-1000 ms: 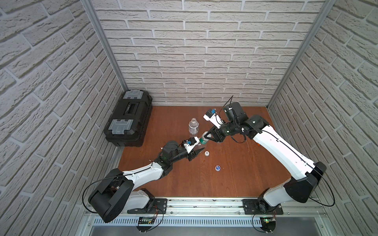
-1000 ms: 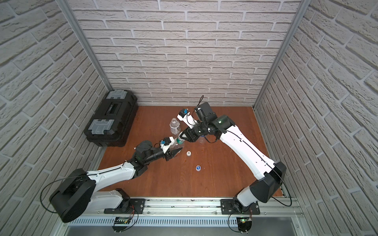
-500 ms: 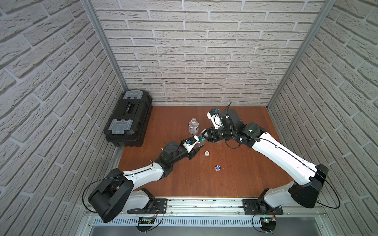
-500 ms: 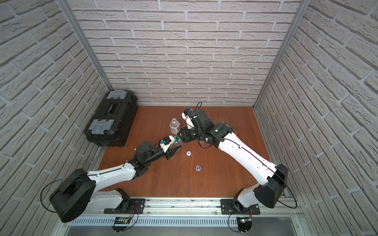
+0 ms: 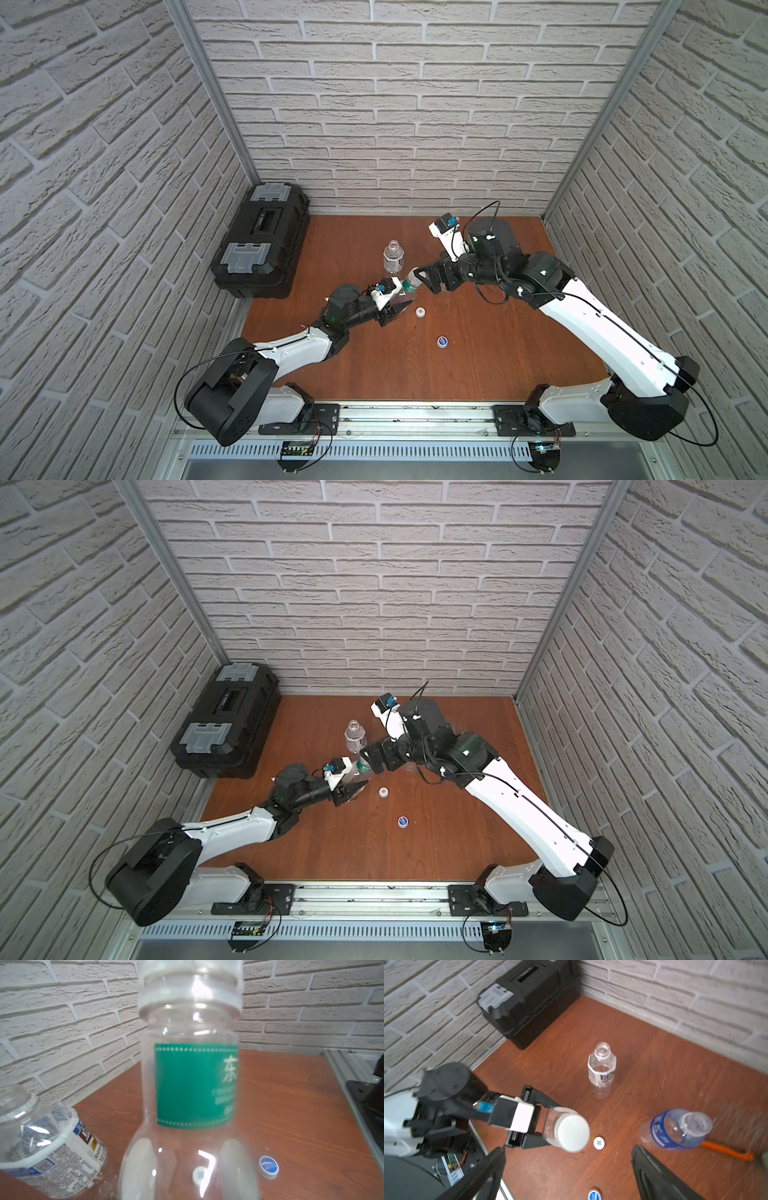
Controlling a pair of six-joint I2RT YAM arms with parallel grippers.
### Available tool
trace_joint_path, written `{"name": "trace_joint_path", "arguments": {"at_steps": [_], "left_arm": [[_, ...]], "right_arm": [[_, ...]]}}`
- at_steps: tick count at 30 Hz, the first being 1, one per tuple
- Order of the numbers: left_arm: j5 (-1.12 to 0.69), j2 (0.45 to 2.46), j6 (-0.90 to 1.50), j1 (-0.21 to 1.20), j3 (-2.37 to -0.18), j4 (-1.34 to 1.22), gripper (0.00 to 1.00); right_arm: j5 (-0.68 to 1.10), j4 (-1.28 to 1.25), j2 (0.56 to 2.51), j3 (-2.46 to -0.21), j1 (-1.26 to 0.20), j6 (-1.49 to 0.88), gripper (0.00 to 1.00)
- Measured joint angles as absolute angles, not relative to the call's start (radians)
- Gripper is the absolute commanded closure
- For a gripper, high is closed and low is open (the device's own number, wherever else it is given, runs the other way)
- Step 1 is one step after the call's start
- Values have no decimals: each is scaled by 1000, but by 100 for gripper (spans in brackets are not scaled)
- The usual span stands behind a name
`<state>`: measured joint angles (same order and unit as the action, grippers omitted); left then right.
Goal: Screw on the bottle caps
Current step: Screw the bottle cap onto the plastic bottle.
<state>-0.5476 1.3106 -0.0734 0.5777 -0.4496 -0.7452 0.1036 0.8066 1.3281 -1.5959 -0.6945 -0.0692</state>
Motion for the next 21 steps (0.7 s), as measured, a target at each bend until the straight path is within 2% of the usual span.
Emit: {"name": "trace_joint_path", "arguments": {"at_steps": [8, 10, 16, 21], "left_arm": [[-775, 1310, -81, 527, -511, -639, 50], [-810, 1310, -93, 524, -524, -602, 50], [-885, 1304, -131, 522, -546, -542, 50], [-920, 1296, -145, 520, -551, -517, 50]], "right_arm": [[247, 920, 1350, -1594, -658, 342, 10], [273, 941, 1373, -1594, -643, 401, 11], [380, 1008, 1446, -1637, -617, 514, 23], [432, 1034, 1487, -1660, -616, 555, 23]]}}
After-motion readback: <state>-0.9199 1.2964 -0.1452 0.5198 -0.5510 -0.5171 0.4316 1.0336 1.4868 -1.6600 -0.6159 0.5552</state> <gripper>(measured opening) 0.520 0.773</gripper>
